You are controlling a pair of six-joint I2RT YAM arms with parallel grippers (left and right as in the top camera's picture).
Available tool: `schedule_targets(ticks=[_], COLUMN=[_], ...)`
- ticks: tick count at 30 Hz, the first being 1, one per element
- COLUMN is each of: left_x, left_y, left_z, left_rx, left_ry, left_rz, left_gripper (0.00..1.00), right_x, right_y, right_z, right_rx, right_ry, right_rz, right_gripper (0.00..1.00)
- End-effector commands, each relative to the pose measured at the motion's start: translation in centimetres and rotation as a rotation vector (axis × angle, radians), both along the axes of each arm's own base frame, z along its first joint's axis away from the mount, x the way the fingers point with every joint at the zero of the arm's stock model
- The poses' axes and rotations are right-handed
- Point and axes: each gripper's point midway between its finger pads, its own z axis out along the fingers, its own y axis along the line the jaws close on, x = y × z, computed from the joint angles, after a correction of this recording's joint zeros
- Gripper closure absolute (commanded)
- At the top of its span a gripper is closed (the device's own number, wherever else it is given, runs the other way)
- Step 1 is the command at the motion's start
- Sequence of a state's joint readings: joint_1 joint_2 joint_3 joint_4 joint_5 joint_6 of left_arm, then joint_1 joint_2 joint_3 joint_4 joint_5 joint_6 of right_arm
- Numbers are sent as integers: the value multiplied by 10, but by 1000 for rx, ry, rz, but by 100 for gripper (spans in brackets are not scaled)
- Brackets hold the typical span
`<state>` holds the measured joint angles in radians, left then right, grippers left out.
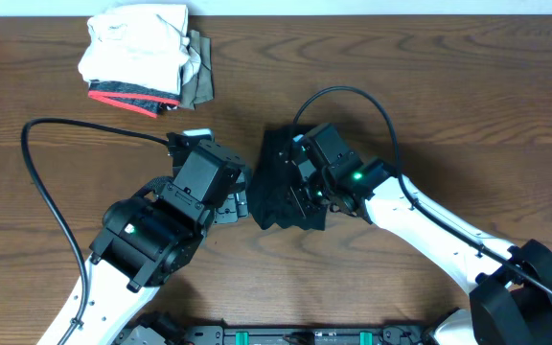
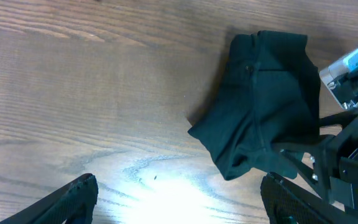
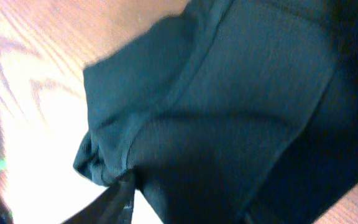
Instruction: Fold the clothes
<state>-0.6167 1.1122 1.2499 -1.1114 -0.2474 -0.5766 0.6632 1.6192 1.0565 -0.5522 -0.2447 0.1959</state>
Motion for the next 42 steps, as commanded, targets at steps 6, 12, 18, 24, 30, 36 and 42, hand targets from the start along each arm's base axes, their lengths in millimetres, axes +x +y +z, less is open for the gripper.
schedule_targets(ticks=[6, 12, 18, 24, 30, 36, 42], left_x=[3, 3, 3, 2, 2, 2, 2], left_y=[4, 4, 4, 5, 5, 5, 5], left_z=[2, 2, 2, 1, 0, 0, 0], left_rx=[12, 12, 12, 15, 15, 15, 15], left_ry=[-11, -11, -11, -8, -7, -7, -7], left_rz=[24, 24, 24, 24, 24, 24, 24], left_gripper=[14, 14, 14, 14, 14, 14, 14], right_x=[-13, -20, -25, -35, -44, -53, -65], right_y=[-10, -16, -20, -23, -30, -35, -51], right_z=[-7, -11, -13, -15, -18, -19, -24], right_rx=[-41, -54, -63, -66, -90, -117, -207], right_ry=[97, 166, 218, 302, 367, 411, 436], right_rz=[-88, -171, -238, -332, -408, -437, -474], right_gripper=[93, 99, 99, 98, 98, 95, 96])
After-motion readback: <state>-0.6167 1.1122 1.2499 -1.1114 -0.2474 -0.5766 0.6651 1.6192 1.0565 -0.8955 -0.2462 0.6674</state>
